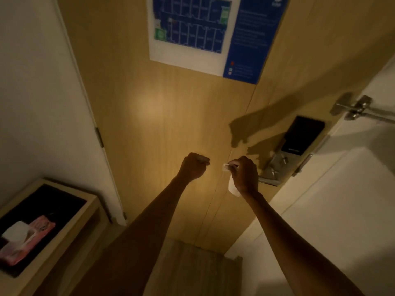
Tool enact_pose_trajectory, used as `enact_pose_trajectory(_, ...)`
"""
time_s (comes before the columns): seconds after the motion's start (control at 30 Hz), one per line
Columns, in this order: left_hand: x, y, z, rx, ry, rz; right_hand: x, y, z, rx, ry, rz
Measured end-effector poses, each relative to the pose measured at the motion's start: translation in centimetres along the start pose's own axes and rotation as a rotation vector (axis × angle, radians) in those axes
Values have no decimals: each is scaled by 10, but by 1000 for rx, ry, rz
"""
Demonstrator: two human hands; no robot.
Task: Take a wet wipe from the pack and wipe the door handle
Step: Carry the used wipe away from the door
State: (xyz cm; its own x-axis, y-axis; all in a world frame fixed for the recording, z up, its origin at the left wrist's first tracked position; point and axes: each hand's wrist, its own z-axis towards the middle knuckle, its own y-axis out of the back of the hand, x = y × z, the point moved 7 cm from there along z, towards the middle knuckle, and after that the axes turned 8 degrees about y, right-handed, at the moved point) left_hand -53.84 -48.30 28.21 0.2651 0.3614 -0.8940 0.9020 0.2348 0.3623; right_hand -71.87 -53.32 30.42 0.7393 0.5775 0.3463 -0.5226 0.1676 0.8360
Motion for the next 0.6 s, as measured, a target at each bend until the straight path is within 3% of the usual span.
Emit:
enact_pose_trajectory(0.27, 73, 173, -38, -237, -4, 160, 146, -78, 26, 84, 35, 227)
enact_pose_trajectory(0.43, 139, 274, -69, -366, 132, 234, 257, -146, 32, 176, 116, 382)
enact_pose_trajectory(0.6, 210, 356, -100, -475, 263, 158, 350, -213, 30, 294, 196, 489)
